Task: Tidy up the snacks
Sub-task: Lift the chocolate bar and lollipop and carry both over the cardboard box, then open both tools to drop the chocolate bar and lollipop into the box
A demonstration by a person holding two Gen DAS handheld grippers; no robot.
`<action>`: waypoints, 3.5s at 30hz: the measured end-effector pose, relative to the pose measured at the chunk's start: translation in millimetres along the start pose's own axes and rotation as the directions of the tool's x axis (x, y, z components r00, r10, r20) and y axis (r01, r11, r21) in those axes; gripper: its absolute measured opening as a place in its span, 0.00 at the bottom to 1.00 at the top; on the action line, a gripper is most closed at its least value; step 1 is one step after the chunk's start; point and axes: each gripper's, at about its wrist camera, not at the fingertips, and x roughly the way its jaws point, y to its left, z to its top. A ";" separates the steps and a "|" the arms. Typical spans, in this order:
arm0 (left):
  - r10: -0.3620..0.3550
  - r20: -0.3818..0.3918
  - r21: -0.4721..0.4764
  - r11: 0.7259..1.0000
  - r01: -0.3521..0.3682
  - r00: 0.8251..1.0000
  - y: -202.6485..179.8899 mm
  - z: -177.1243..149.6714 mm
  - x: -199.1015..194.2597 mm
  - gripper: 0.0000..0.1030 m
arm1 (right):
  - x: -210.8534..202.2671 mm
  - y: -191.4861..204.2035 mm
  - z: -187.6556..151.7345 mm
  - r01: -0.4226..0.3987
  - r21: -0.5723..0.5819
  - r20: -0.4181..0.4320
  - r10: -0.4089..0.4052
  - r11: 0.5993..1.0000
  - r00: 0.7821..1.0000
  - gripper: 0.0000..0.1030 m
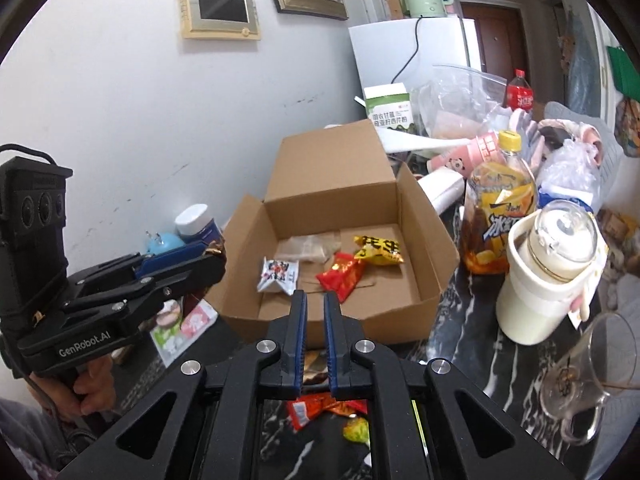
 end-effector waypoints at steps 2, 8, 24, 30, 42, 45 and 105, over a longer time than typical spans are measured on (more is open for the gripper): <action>0.003 -0.004 0.002 1.000 -0.003 1.000 1.1 0.0 1.7 0.27 | 2.8 -1.7 -1.4 0.001 0.009 -0.014 -0.001 1.000 1.000 0.11; -0.001 -0.040 0.003 1.000 0.001 0.999 -0.2 -10.1 5.8 0.27 | 14.7 -6.9 -22.0 0.020 0.025 -0.092 -0.017 0.999 0.996 0.36; -0.014 -0.174 -0.041 0.999 0.007 0.985 -6.5 -67.9 10.5 0.27 | 52.6 -25.3 -93.3 0.079 0.049 -0.258 -0.064 0.996 0.964 0.41; 0.000 -0.205 -0.075 0.997 -0.015 0.979 -0.9 -83.6 12.7 0.27 | 73.4 -28.8 -104.4 0.090 0.031 -0.293 -0.077 0.995 0.953 0.41; 0.019 -0.223 -0.085 0.996 -0.039 0.975 4.4 -92.4 12.3 0.27 | 83.4 -26.6 -114.7 0.091 0.023 -0.303 -0.080 0.996 0.950 0.27; 0.013 -0.220 -0.089 0.995 -0.034 0.975 4.9 -92.1 11.1 0.27 | 74.1 -24.8 -112.3 0.080 0.036 -0.285 -0.067 0.996 0.956 0.26; 0.339 -0.255 0.021 0.938 -0.345 0.906 44.9 11.7 121.1 0.61 | 121.3 -42.6 20.7 0.107 -0.008 -0.155 -0.106 0.994 0.982 0.48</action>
